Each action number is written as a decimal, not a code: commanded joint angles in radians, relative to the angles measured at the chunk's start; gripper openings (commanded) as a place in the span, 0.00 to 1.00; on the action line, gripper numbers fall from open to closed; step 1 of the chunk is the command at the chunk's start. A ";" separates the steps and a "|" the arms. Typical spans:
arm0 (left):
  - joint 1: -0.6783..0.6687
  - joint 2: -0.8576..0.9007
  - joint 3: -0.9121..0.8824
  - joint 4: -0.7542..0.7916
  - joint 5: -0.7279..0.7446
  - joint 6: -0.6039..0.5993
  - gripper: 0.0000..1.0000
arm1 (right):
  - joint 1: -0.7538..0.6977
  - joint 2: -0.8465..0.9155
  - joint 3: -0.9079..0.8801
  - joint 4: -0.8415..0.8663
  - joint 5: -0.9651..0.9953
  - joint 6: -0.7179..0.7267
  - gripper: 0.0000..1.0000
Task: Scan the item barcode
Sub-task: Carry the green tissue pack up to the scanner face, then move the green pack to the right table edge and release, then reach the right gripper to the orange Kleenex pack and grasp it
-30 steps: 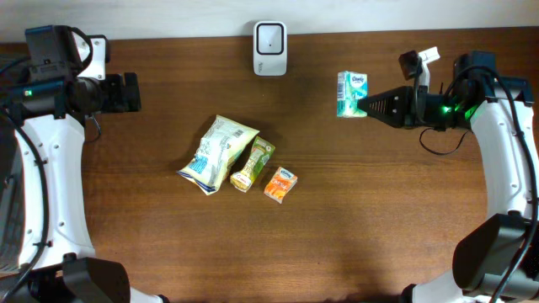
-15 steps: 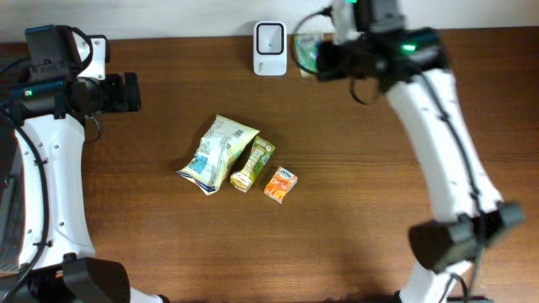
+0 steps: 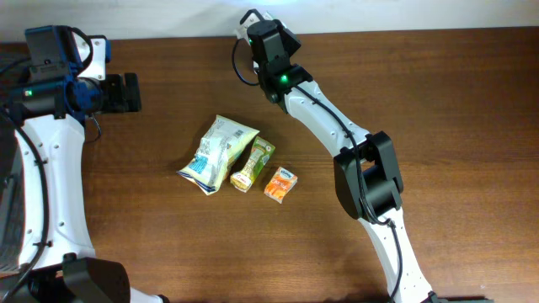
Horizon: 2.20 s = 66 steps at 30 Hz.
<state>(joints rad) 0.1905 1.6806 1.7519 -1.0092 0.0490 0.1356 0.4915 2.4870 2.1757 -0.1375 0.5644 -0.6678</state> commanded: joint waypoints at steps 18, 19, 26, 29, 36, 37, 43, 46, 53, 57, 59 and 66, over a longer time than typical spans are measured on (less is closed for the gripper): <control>0.004 0.008 0.003 0.001 0.011 0.016 0.99 | -0.016 -0.091 0.020 -0.151 -0.060 0.139 0.04; 0.004 0.008 0.003 0.001 0.011 0.016 0.99 | -0.016 -0.135 0.020 -0.198 -0.086 0.180 0.04; 0.004 0.008 0.003 0.001 0.011 0.016 0.99 | -0.118 -0.494 0.020 -0.839 -0.391 0.656 0.04; 0.004 0.008 0.003 0.001 0.011 0.016 0.99 | -0.251 -0.557 0.020 -1.067 -0.580 0.730 0.04; 0.004 0.008 0.003 0.001 0.011 0.016 0.99 | -0.700 -0.510 -0.235 -1.154 -0.778 0.763 0.04; 0.004 0.008 0.003 0.001 0.011 0.016 0.99 | -0.737 -0.506 -0.307 -1.105 -0.779 0.763 0.04; 0.004 0.008 0.003 0.001 0.011 0.016 0.99 | -0.892 -0.504 -0.694 -0.798 -0.779 0.897 0.04; 0.004 0.008 0.003 0.001 0.011 0.016 0.99 | -0.978 -0.504 -0.767 -0.707 -0.779 1.014 0.04; 0.004 0.008 0.003 0.001 0.011 0.016 0.99 | -1.051 -0.506 -0.761 -0.761 -0.885 0.946 0.51; 0.004 0.008 0.003 0.001 0.011 0.016 0.99 | -1.047 -0.564 -0.652 -0.889 -0.893 0.929 0.62; 0.004 0.008 0.003 0.001 0.011 0.016 0.99 | -1.041 -0.613 -0.597 -0.959 -0.893 0.906 0.63; 0.004 0.008 0.003 0.001 0.011 0.016 0.99 | -0.839 -0.674 -0.595 -1.057 -0.990 0.880 0.56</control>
<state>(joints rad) 0.1905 1.6806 1.7519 -1.0092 0.0490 0.1356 -0.4465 1.8175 1.5867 -1.1866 -0.3458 0.2317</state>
